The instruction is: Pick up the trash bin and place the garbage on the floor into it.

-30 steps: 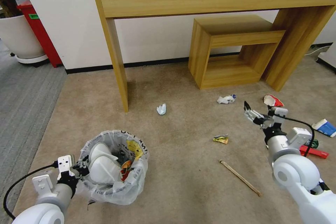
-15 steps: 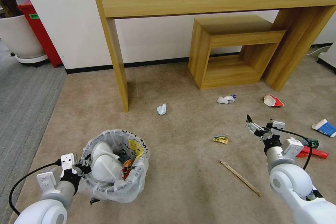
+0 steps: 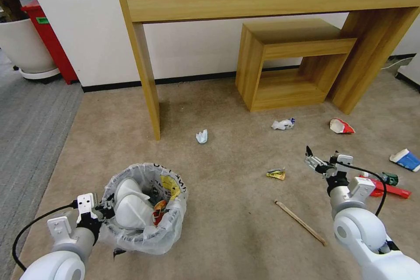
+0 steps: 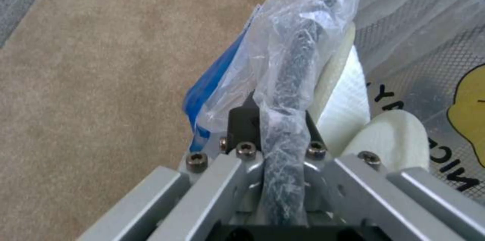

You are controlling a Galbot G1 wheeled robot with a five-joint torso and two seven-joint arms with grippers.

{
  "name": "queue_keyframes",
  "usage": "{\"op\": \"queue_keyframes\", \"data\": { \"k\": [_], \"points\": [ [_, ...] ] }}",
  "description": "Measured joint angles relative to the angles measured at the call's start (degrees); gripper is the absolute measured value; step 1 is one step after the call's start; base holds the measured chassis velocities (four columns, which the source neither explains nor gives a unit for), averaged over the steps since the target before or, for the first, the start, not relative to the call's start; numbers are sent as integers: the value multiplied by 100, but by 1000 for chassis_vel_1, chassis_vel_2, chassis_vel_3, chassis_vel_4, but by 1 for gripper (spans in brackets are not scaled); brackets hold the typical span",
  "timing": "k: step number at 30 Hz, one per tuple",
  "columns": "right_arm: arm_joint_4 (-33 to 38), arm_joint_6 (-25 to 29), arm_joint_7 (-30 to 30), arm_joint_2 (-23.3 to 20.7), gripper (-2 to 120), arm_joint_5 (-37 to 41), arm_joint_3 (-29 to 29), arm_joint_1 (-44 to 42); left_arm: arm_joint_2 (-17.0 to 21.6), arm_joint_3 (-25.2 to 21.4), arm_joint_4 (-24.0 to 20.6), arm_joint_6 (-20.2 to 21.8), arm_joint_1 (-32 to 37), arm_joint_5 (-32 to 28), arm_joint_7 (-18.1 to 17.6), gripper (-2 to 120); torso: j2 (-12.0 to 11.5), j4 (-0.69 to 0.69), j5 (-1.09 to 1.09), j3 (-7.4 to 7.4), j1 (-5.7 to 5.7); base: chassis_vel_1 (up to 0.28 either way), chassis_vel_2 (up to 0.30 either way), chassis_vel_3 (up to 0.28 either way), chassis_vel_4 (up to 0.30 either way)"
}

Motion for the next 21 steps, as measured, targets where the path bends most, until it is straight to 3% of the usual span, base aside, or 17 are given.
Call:
{"op": "queue_keyframes", "data": {
  "k": [21],
  "points": [
    [-19,168,-104,27,100,-101,-69,106,8,-87,30,-43,43,-28,-5,1,0,-1,0,0,0,0,0,0,0]
  ]
}}
